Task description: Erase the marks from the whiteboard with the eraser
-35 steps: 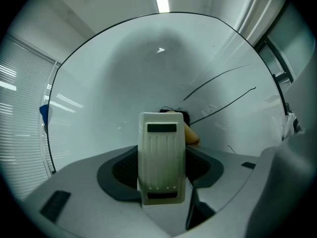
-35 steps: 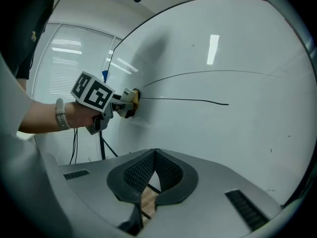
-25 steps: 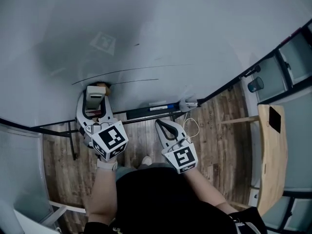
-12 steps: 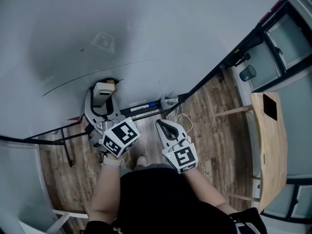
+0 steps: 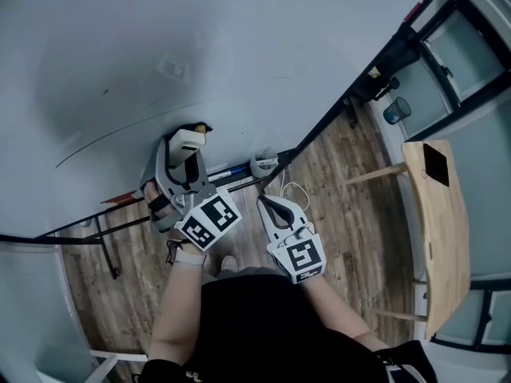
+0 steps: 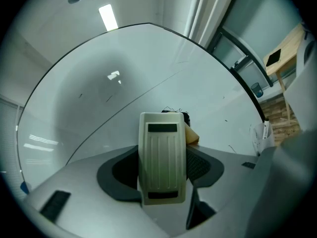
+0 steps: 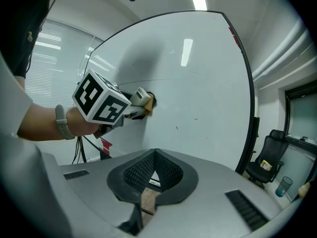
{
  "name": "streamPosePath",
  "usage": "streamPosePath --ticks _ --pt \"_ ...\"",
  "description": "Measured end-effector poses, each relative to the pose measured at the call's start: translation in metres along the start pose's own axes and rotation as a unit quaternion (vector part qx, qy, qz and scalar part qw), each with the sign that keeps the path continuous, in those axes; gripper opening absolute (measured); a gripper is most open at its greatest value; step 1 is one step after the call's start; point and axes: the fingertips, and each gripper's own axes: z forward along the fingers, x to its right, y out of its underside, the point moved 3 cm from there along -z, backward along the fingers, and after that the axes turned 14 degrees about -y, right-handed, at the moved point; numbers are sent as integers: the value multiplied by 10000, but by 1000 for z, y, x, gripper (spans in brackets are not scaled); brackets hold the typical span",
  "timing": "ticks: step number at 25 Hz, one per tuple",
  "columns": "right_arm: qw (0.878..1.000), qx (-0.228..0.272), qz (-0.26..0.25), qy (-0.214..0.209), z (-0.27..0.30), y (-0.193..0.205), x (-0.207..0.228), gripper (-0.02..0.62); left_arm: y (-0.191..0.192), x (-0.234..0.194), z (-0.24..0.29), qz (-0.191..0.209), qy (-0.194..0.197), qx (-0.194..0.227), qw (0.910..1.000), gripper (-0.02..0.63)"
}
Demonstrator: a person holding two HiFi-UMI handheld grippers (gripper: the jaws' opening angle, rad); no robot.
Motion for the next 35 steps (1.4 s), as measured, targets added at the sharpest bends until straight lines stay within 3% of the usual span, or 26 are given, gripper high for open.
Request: streamPosePath --ticks 3,10,18,26,32,35 --pt "9999 33 -10 -95 6 -4 -9 26 7 -9 -3 157 44 103 9998 261" --pt "9989 101 -20 -465 42 -23 -47 26 50 -68 -1 -74 -95 -113 9999 261" --pt "9956 179 -132 -907 97 -57 -108 26 102 -146 3 -717 -151 -404 9965 262" --pt "9925 202 -267 -1178 141 -71 -158 25 176 -220 6 -1530 -224 -1033 9825 267" --pt "9912 117 -340 -1271 154 -66 -187 25 179 -257 9 -2130 -98 -980 9721 267" --pt "9915 107 -370 -1242 152 -67 -187 26 176 -262 10 -2240 -166 -1052 9688 267"
